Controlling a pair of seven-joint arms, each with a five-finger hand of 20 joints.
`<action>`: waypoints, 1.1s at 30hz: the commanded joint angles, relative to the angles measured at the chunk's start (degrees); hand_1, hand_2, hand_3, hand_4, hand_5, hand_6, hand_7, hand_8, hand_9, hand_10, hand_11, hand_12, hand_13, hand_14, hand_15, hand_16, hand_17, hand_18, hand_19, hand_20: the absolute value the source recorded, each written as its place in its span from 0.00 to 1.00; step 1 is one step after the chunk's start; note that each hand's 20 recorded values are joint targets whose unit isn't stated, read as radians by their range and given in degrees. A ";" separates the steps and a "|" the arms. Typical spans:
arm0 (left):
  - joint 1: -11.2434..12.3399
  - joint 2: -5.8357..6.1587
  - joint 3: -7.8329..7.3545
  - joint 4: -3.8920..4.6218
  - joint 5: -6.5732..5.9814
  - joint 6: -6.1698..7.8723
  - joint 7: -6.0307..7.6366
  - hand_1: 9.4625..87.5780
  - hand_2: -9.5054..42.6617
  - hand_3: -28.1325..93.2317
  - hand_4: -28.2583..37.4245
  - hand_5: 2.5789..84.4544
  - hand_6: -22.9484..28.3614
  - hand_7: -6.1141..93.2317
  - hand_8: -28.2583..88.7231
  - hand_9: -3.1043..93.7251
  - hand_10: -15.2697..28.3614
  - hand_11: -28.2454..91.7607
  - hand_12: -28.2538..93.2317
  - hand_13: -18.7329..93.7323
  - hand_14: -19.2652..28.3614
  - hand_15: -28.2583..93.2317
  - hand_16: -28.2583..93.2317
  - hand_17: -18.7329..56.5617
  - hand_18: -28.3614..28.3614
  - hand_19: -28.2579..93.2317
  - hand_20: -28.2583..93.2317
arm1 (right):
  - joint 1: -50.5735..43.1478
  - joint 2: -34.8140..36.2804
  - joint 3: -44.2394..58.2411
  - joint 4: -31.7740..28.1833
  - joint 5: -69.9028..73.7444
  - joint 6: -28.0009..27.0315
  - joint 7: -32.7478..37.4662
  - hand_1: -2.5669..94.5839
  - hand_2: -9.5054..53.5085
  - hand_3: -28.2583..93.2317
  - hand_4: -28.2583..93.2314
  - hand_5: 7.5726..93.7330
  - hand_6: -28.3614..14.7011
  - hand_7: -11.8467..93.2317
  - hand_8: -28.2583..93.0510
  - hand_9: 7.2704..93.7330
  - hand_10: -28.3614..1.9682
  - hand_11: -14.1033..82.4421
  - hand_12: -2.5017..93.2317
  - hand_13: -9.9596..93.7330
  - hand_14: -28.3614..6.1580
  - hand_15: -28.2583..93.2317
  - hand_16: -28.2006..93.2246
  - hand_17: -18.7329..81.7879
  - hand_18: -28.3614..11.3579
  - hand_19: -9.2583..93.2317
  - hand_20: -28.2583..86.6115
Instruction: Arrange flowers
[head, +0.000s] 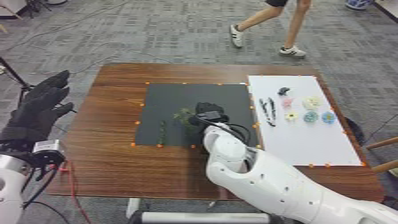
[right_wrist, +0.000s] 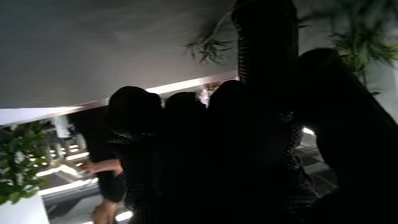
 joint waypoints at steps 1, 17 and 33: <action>0.32 -0.51 -0.22 -0.25 0.12 -0.50 -0.56 0.21 0.00 0.78 0.00 0.17 0.47 0.25 0.16 0.13 0.50 0.31 0.40 0.17 0.56 0.42 0.24 0.01 0.80 0.50 0.31 | -2.87 1.36 3.25 -3.02 1.67 -2.22 -0.91 0.20 0.17 0.90 0.04 0.96 0.69 0.48 0.20 0.95 0.70 0.78 0.64 0.90 0.59 0.91 0.59 0.63 0.11 1.00 0.65; 0.54 -0.36 -0.32 -0.22 -0.06 -0.40 -0.58 0.21 0.00 0.78 0.00 0.17 0.47 0.25 0.16 0.13 0.50 0.31 0.40 0.17 0.56 0.42 0.24 0.01 0.80 0.50 0.31 | -6.46 3.27 9.55 -9.65 3.39 2.52 -3.15 0.09 0.17 0.86 0.01 0.93 0.65 0.43 0.19 0.94 0.68 0.76 0.64 0.89 0.58 0.90 0.59 0.63 0.09 1.00 0.65; 1.18 -0.53 -0.76 -0.34 -0.20 -0.54 -0.34 0.21 0.01 0.78 0.00 0.17 0.47 0.25 0.16 0.13 0.50 0.30 0.40 0.17 0.56 0.42 0.24 0.01 0.80 0.50 0.31 | -10.71 15.97 9.46 -15.29 3.32 9.76 -14.27 0.36 0.28 1.00 0.12 0.66 0.61 0.43 0.31 0.67 0.52 0.63 0.81 0.64 0.40 0.89 0.62 0.41 0.17 0.85 0.67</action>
